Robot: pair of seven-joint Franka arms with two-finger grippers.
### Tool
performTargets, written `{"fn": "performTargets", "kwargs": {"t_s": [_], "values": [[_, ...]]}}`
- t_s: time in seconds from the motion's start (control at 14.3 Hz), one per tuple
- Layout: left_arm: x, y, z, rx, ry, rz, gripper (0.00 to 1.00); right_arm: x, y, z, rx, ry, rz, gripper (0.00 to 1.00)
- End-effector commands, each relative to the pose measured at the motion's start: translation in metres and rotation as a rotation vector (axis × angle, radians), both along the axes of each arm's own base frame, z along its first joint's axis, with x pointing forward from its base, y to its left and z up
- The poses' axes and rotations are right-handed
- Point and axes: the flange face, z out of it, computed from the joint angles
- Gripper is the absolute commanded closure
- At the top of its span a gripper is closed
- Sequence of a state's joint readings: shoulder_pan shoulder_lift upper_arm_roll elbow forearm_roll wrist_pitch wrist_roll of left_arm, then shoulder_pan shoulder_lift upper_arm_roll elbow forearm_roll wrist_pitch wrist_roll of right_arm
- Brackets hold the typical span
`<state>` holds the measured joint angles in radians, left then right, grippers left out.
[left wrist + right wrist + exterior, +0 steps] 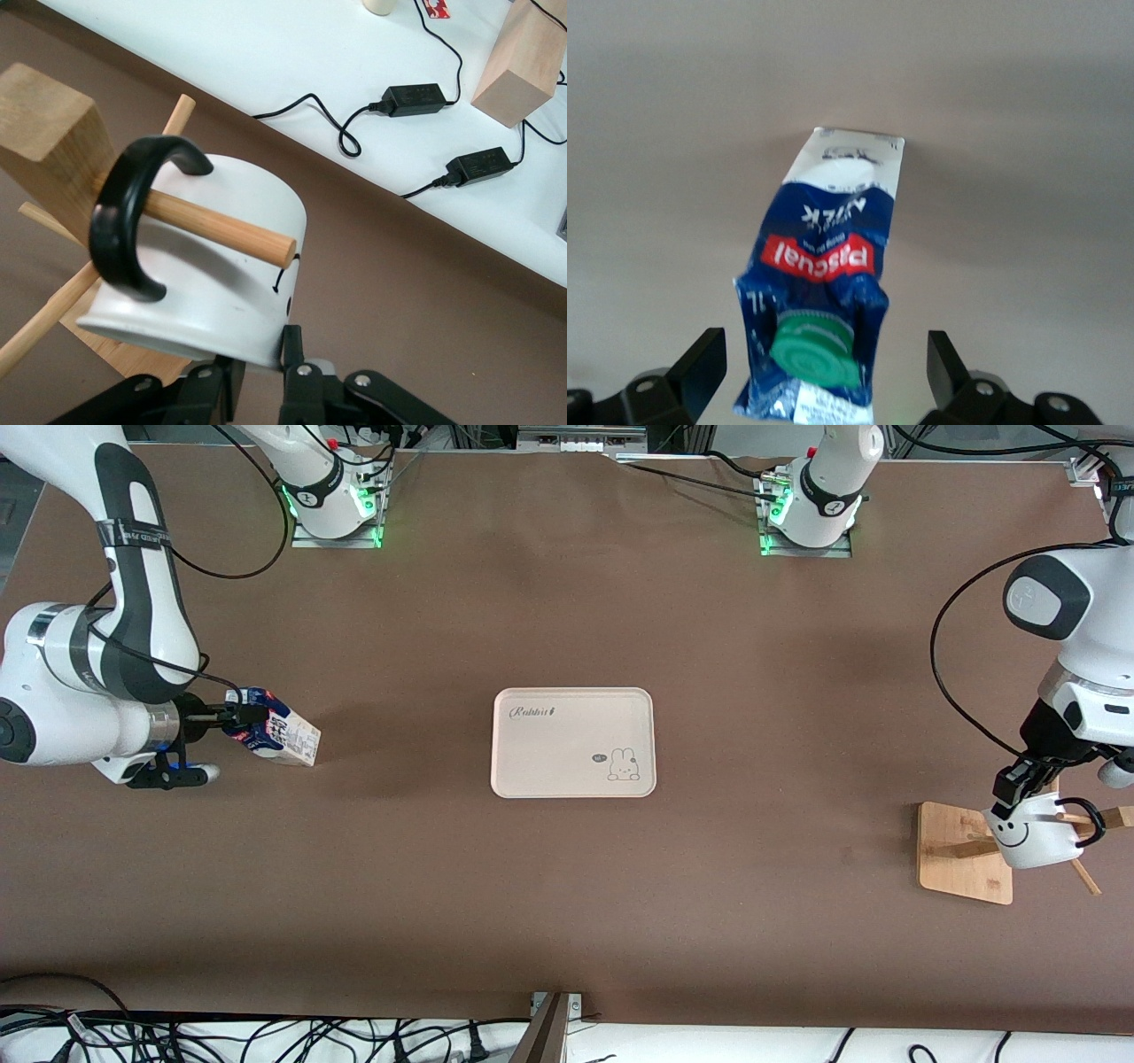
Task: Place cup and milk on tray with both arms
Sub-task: 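Lift the mug off the wooden stand with the left gripper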
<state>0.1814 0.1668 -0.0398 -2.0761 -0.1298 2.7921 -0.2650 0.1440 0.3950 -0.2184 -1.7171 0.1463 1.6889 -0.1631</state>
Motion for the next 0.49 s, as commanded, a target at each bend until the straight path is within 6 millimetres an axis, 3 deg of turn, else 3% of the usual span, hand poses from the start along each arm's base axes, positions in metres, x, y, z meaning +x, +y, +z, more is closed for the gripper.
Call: {"fn": "performTargets", "kwargs": {"t_s": [0.0,0.28,0.42], "values": [[0.005,0.004,0.002,0.002,-0.008,-0.018,0.97,-0.017,-0.003,0.015,0.022,-0.003,0.007,0.0],[0.004,-0.001,0.01,0.002,-0.013,-0.026,1.0,-0.017,-0.002,0.012,0.022,0.003,0.009,0.0],[-0.001,-0.006,0.024,0.003,0.007,-0.042,1.0,-0.017,-0.002,0.007,0.021,0.009,0.008,0.0]]}}
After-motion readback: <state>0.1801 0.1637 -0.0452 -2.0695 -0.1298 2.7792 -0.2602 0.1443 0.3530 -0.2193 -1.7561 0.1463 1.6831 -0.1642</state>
